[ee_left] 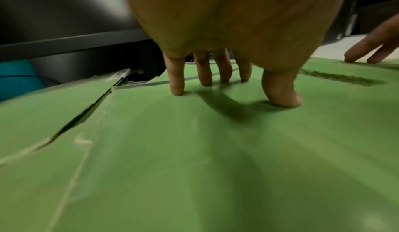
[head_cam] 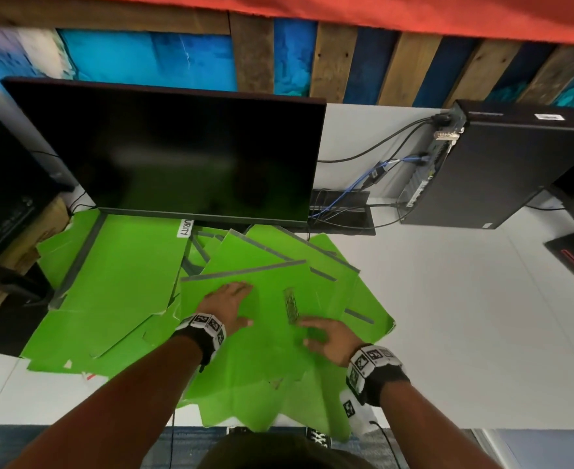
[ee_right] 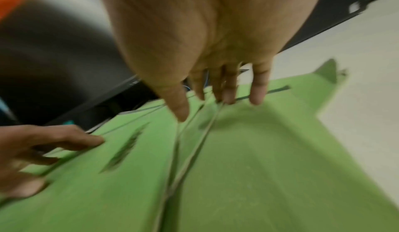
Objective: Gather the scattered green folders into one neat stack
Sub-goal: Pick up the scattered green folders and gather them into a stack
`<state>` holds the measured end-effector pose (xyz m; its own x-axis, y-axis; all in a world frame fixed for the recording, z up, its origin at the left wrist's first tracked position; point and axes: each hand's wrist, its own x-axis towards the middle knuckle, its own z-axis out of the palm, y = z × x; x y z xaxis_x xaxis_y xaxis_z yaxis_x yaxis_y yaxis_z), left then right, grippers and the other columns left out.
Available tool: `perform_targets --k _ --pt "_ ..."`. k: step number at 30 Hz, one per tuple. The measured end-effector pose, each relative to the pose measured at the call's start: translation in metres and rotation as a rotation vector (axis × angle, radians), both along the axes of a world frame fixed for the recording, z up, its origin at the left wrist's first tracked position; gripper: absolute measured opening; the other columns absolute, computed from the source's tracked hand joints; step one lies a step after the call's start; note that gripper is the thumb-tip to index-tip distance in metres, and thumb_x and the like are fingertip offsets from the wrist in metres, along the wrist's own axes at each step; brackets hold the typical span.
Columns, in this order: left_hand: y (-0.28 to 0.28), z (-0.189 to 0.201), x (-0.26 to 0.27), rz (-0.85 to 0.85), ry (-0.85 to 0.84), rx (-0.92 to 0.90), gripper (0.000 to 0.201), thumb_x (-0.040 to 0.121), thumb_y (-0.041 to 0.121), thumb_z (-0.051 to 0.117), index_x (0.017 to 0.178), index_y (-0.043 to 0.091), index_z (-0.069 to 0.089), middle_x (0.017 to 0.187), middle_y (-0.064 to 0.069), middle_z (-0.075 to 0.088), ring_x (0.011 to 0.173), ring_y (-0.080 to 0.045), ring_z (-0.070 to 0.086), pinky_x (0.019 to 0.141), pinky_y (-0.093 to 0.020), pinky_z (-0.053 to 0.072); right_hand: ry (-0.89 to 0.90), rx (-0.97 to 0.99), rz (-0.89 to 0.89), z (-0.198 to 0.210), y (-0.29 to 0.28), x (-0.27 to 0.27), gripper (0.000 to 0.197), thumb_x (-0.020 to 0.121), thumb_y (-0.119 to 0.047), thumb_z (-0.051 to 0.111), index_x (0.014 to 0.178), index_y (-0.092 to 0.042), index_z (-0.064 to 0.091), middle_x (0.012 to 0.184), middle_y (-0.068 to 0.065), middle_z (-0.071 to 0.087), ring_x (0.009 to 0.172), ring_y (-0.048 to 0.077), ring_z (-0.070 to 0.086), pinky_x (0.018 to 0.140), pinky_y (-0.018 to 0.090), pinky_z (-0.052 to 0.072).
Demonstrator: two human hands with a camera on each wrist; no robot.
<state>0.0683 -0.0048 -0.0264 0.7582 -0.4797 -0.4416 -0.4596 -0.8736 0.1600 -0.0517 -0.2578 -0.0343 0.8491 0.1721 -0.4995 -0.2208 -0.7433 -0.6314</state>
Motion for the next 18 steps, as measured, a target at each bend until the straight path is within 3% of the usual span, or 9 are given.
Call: perform_targets --k 1,4,6,8,12,16,18 --pt "0.004 0.001 0.002 -0.021 0.028 -0.014 0.085 0.080 0.052 0.064 0.149 0.036 0.017 0.159 0.007 0.017 0.145 -0.025 0.020 0.114 -0.047 0.026 -0.035 -0.088 -0.112 -0.004 -0.008 0.001 0.044 0.089 -0.038 0.059 0.122 -0.057 0.039 0.152 -0.006 0.034 0.139 0.016 0.033 0.115 0.033 0.023" --pt "0.007 0.001 0.006 -0.140 0.072 -0.024 0.078 0.077 0.050 0.067 0.145 0.042 0.028 0.155 0.013 0.024 0.142 -0.020 0.024 0.114 -0.051 0.026 -0.029 -0.325 -0.462 -0.015 -0.024 0.006 0.070 0.082 -0.038 0.067 0.141 -0.016 0.038 0.144 0.012 0.039 0.130 0.030 0.041 0.107 0.036 0.034" --pt "0.001 0.001 0.008 -0.228 0.095 -0.004 0.071 0.078 0.051 0.066 0.142 0.043 0.033 0.151 0.013 0.030 0.141 -0.019 0.027 0.112 -0.052 0.027 0.017 -0.241 -0.676 -0.017 -0.017 0.010 0.090 0.074 -0.038 0.076 0.145 -0.008 0.028 0.142 0.016 0.030 0.127 0.036 0.041 0.106 0.042 0.038" --pt "-0.012 0.005 0.015 -0.247 0.102 0.010 0.072 0.079 0.049 0.067 0.141 0.040 0.034 0.151 0.009 0.031 0.142 -0.022 0.028 0.113 -0.048 0.028 0.049 -0.119 -0.789 -0.019 -0.006 0.014 0.099 0.071 -0.032 0.080 0.146 -0.006 0.021 0.142 0.017 0.019 0.126 0.038 0.042 0.105 0.043 0.040" --pt "-0.055 0.019 0.041 -0.291 0.012 0.067 0.087 0.077 0.046 0.071 0.148 0.030 0.023 0.157 0.000 0.025 0.143 -0.026 0.025 0.116 -0.050 0.023 0.079 -0.107 -0.648 -0.024 0.012 0.013 0.096 0.072 -0.030 0.079 0.147 -0.009 0.024 0.147 0.012 0.013 0.131 0.036 0.039 0.108 0.039 0.039" --pt "-0.092 0.018 0.068 -0.366 -0.047 0.127 0.114 0.067 0.048 0.078 0.152 0.026 0.006 0.161 -0.002 0.005 0.148 -0.027 0.003 0.117 -0.058 0.008 0.010 -0.226 -0.378 -0.028 0.011 0.012 0.091 0.070 -0.040 0.074 0.143 -0.012 0.027 0.140 0.009 0.029 0.128 0.031 0.037 0.106 0.041 0.039" --pt "-0.104 0.014 0.074 -0.342 0.004 0.176 0.118 0.065 0.050 0.079 0.152 0.025 0.004 0.161 -0.004 0.006 0.147 -0.029 0.011 0.115 -0.057 0.018 -0.008 -0.254 -0.308 -0.027 0.000 0.011 0.093 0.073 -0.041 0.071 0.147 -0.014 0.022 0.143 0.007 0.028 0.132 0.029 0.033 0.108 0.041 0.036"
